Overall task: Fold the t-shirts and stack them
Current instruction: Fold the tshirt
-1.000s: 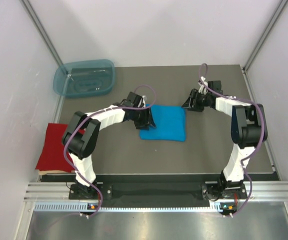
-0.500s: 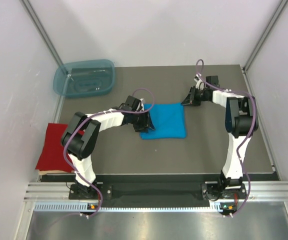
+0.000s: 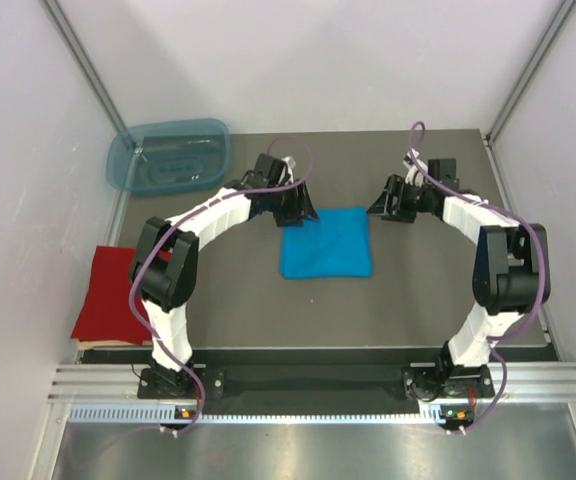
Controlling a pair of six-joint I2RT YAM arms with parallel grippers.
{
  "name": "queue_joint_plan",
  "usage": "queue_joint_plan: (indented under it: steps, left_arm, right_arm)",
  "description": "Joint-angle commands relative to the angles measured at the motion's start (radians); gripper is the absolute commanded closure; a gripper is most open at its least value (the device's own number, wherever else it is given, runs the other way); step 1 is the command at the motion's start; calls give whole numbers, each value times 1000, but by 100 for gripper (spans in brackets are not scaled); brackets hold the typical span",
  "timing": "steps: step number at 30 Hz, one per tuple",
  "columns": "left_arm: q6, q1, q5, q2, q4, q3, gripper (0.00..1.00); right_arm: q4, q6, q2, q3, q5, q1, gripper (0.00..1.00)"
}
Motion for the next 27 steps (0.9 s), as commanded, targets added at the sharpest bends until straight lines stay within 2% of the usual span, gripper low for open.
queue_joint_plan:
  steps: [1, 6, 9, 10, 11, 12, 19, 22, 24, 26, 27]
  left_arm:
    - [18, 43, 7, 68, -16, 76, 42]
    - [50, 70, 11, 147, 24, 136, 42]
    - [75, 88, -1, 196, 36, 166, 42]
    - [78, 97, -1, 214, 45, 168, 42]
    - [78, 103, 2, 220, 53, 171, 42]
    - [79, 114, 1, 226, 59, 169, 42]
    - [73, 152, 16, 300, 87, 194, 42]
    - [67, 157, 42, 305, 98, 202, 42]
    - [67, 157, 54, 300, 98, 208, 42]
    - [70, 157, 60, 288, 99, 208, 42]
    - [71, 157, 59, 285, 101, 208, 42]
  right_arm:
    - [8, -20, -37, -62, -19, 11, 36]
    - [62, -13, -35, -154, -17, 36, 37]
    - [91, -11, -31, -199, -11, 48, 41]
    - [100, -10, -34, -209, 12, 46, 45]
    - [108, -8, -38, -235, 21, 46, 58]
    - [116, -7, -41, -251, 29, 48, 64]
    - [152, 1, -60, -337, 113, 45, 89]
    - [142, 1, -69, -345, 139, 45, 92]
    - [132, 6, -86, -341, 139, 45, 88]
    - [123, 18, -126, -329, 139, 45, 81]
    - [119, 21, -138, -322, 139, 45, 72]
